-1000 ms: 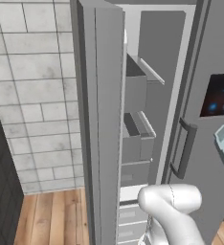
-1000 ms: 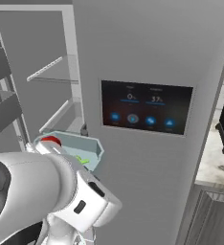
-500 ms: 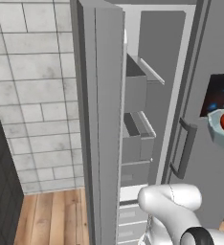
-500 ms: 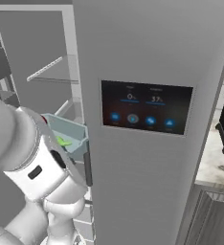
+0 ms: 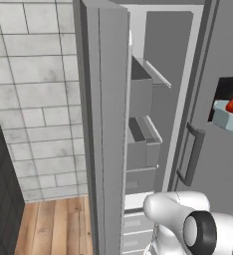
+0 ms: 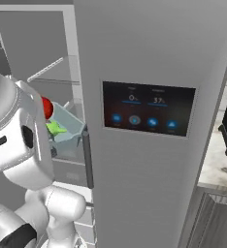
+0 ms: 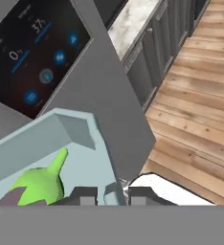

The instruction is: Take the tomato and eggplant out of the freezer and place them in the tupperware container on the counter. Then put the tupperware containing the vegetables back in the freezer.

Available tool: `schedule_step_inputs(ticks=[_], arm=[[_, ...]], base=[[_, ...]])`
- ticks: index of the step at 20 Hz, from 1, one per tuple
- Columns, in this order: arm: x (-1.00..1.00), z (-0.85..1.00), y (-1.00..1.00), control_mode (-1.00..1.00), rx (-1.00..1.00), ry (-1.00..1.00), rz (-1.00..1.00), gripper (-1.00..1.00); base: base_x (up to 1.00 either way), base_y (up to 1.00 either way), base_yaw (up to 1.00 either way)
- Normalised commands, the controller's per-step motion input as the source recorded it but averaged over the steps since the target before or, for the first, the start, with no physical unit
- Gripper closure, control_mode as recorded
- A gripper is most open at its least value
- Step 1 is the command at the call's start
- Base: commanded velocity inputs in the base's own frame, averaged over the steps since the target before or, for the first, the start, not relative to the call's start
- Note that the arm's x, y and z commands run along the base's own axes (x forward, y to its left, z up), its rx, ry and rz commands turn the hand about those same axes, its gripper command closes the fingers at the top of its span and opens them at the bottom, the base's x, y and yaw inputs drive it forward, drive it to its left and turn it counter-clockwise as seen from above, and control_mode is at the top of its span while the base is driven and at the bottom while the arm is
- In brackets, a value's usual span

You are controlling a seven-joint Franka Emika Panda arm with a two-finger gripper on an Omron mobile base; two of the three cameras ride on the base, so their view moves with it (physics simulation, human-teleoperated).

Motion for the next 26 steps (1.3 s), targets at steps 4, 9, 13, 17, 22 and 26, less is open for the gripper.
schedule_step_inputs(ticks=[4, 9, 13, 17, 22, 26], arm=[[0.0, 0.1, 0.1, -1.0, 0.17, 0.06, -0.16, 1.0], [0.0, 0.0, 0.2, -1.0, 0.11, 0.0, -0.02, 1.0], [0.0, 0.0, 0.58, -1.0, 0.03, 0.0, 0.0, 1.0], [0.04, 0.0, 0.55, -1.0, 0.0, -0.02, -0.03, 1.0], [0.28, 0.0, 0.42, -1.0, 0.0, -0.01, -0.06, 1.0], [0.49, 0.0, 0.36, -1.0, 0.01, -0.01, -0.11, 1.0]], base=[[0.0, 0.0, 0.0], [0.0, 0.0, 0.0], [0.0, 0.0, 0.0], [0.0, 0.0, 0.0], [0.0, 0.0, 0.0], [0.0, 0.0, 0.0]])
